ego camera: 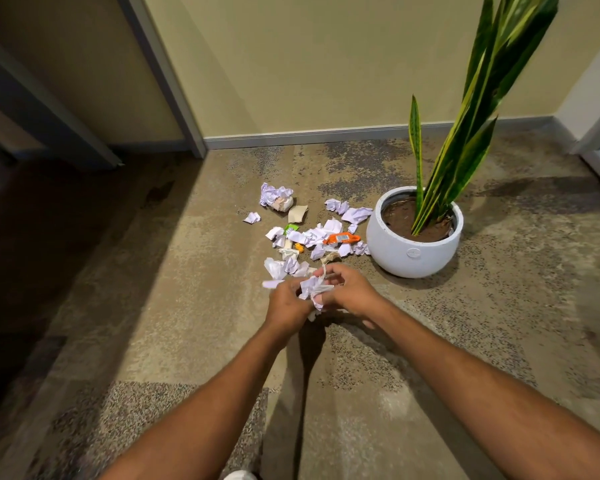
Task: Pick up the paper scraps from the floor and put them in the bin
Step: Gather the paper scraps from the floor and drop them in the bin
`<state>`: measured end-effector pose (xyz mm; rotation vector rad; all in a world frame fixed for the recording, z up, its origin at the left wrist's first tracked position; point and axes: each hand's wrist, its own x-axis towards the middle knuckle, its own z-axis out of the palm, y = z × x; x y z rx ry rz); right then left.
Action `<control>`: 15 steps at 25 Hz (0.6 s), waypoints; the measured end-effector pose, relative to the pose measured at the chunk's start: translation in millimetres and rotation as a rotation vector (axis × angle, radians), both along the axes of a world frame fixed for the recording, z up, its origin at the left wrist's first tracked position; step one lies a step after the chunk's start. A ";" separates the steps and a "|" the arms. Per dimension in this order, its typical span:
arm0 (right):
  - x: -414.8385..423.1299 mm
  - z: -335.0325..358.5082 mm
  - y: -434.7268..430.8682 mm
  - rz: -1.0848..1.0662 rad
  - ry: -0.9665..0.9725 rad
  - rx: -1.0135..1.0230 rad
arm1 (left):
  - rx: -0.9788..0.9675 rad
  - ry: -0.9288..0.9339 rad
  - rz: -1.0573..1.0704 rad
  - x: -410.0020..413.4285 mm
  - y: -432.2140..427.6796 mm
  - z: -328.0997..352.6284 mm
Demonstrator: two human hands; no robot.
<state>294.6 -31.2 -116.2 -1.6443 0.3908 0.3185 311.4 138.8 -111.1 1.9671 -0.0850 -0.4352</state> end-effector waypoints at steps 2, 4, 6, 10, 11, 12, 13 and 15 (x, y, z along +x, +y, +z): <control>-5.0 16.9 -11.7 -0.015 -0.034 -0.013 | -0.015 -0.046 -0.026 -2.9 -13.1 12.9; -10.2 34.0 -25.6 -0.028 -0.068 -0.030 | -0.021 -0.061 -0.023 -4.8 -26.3 26.3; -17.7 52.9 -41.9 -0.041 -0.102 -0.058 | -0.065 -0.035 -0.034 -6.4 -41.4 41.4; -38.8 96.6 -81.3 -0.136 -0.189 -0.050 | -0.152 -0.078 -0.106 -8.4 -85.3 78.7; -46.9 109.3 -93.7 -0.166 -0.219 -0.065 | -0.178 -0.092 -0.128 -10.9 -99.7 90.1; -55.8 122.5 -106.6 -0.197 -0.246 -0.081 | -0.201 -0.103 -0.156 -14.2 -114.9 101.6; -64.5 135.8 -119.5 -0.230 -0.265 -0.086 | -0.228 -0.112 -0.189 -17.8 -130.6 112.4; -82.8 160.4 -144.6 -0.292 -0.286 -0.091 | -0.292 -0.128 -0.247 -27.2 -162.3 134.1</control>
